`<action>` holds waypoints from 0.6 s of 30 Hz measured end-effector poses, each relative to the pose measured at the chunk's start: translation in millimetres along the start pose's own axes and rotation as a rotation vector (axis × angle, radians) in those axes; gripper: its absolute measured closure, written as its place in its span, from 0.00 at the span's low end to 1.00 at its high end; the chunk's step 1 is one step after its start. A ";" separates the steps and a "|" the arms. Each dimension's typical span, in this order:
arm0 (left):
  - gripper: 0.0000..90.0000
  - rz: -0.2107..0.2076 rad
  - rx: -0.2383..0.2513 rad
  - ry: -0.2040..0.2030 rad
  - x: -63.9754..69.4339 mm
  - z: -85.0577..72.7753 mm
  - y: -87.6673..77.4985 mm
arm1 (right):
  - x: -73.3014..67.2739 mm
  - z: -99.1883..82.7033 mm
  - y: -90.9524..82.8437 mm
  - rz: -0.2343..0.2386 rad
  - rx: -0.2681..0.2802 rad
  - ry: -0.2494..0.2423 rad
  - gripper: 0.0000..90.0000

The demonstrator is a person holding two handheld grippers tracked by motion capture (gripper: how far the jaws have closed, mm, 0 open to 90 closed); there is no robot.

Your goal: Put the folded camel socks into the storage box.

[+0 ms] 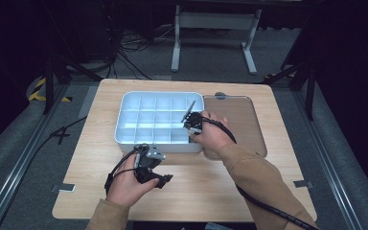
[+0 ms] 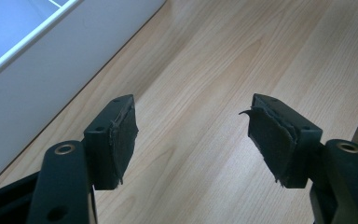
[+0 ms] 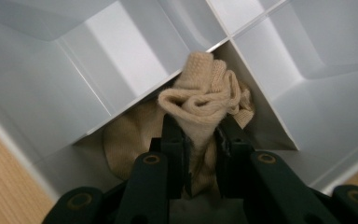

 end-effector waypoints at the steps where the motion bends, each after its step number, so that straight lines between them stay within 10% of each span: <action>1: 0.37 0.001 -0.001 -0.004 0.2 0.0 0.0 | 0.4 0.0 2.0 0.000 0.003 0.003 0.84; 18: 0.36 -0.004 0.004 0.000 0.1 0.2 1.4 | 8.1 -1.2 6.3 0.074 0.017 0.043 0.79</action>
Point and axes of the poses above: each handheld gripper's, and its own axes: y roughly forward along the jaws, z roughly out of its top, x roughly to its right, the point moved 5 cm from there along y, roughly forward along the jaws, and after that the axes turned 12 degrees about z, right-handed, at the moved point
